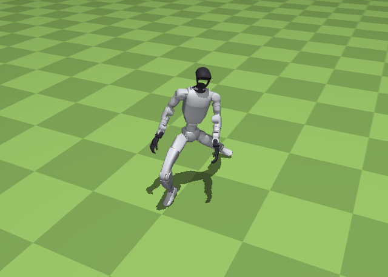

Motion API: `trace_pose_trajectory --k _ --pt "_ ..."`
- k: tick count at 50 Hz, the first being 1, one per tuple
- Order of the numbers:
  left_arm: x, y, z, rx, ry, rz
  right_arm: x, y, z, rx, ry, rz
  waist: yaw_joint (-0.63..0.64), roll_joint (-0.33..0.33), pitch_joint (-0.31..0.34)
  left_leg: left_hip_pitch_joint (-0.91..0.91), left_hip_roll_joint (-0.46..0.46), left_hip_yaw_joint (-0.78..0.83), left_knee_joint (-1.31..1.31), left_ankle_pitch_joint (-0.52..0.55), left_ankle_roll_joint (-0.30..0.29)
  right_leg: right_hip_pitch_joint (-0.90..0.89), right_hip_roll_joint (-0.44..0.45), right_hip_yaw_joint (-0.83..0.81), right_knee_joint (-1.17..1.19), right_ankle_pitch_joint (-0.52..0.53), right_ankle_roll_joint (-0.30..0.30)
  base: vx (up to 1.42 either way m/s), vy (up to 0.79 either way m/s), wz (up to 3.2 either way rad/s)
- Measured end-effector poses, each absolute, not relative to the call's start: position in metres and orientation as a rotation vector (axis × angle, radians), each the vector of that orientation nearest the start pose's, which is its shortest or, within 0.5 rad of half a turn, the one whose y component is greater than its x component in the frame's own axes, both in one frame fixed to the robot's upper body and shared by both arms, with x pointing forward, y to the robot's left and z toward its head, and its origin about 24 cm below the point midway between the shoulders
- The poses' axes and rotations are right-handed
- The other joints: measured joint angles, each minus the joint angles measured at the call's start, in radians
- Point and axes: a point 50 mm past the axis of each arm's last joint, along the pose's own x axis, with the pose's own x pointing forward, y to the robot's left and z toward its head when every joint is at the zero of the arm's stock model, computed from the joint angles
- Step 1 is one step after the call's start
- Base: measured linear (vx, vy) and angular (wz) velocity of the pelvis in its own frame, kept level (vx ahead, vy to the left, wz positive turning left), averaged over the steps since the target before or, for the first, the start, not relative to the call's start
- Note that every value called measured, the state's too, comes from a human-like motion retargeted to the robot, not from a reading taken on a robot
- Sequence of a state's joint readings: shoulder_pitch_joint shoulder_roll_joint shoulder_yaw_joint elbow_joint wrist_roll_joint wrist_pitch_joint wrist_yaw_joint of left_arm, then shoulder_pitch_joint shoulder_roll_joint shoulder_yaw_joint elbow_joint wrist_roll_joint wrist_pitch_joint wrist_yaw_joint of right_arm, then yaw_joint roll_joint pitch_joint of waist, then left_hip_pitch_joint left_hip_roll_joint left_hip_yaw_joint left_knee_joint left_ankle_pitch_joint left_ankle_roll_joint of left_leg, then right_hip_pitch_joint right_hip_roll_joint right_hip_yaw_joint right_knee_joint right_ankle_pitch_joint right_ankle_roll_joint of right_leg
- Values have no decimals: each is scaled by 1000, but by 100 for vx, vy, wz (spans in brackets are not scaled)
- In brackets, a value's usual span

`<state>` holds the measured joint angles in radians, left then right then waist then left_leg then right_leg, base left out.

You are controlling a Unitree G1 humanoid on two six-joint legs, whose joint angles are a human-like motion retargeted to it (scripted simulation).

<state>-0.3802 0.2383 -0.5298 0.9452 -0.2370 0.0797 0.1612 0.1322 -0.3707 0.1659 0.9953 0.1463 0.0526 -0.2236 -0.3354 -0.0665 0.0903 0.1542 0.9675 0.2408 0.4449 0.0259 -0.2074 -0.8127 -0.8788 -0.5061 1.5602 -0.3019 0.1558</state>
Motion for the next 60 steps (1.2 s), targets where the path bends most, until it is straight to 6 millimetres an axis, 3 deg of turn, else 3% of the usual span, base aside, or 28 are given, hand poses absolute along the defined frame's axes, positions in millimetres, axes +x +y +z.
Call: trace_pose_trajectory --k 10,15,20,25,32,37,42,48,54,60 --pt "254 170 -75 169 631 -97 87 -270 -143 -381 1152 -241 86 7 9 50 -142 115 -96 87 -16 148 26 -47 -402 257 53 -12 33 6" --pt "243 183 -78 111 634 -34 91 -279 -140 -368 1143 -293 119 20 14 127 -280 223 -236 62 -26 245 54 -84 -737 451 106 -23 53 -3" --pt "238 193 -81 101 640 42 97 -286 -136 -350 1126 -380 137 17 20 206 -464 313 -451 59 -54 322 103 -134 -1133 656 106 -31 46 -25" --pt "235 204 -86 146 673 105 84 -276 -143 -328 1170 -424 139 -16 58 252 -579 327 -515 57 -54 456 133 -186 -1429 740 106 -16 25 -13" --pt "247 205 -80 213 663 77 54 -260 -156 -304 1280 -376 149 -26 125 263 -558 336 -411 26 -54 498 159 -167 -1480 778 106 -1 -3 -21" --pt "257 188 -77 237 643 18 47 -259 -158 -280 1325 -323 132 31 112 246 -458 361 -362 18 -48 328 166 -80 -1211 699 106 12 -20 -30" --pt "264 159 -76 299 631 -102 45 -269 -155 -257 1313 -318 73 112 67 146 -288 314 -234 0 -51 108 128 -19 -779 490 106 22 -37 9" --pt "270 115 -74 455 612 -306 34 -287 -149 -286 1315 -352 23 161 20 30 -97 169 -79 -8 -43 3 66 -19 -377 248 106 27 -45 35" --pt "278 75 -65 623 545 -484 37 -299 -143 -331 1288 -402 23 110 -12 37 -35 86 -52 12 7 4 4 2 -126 88 106 23 -37 31" --pt "288 50 -47 727 409 -597 55 -301 -139 -338 1212 -435 66 28 -31 27 -38 28 -30 14 25 37 -43 -1 -39 42 102 8 -16 19"
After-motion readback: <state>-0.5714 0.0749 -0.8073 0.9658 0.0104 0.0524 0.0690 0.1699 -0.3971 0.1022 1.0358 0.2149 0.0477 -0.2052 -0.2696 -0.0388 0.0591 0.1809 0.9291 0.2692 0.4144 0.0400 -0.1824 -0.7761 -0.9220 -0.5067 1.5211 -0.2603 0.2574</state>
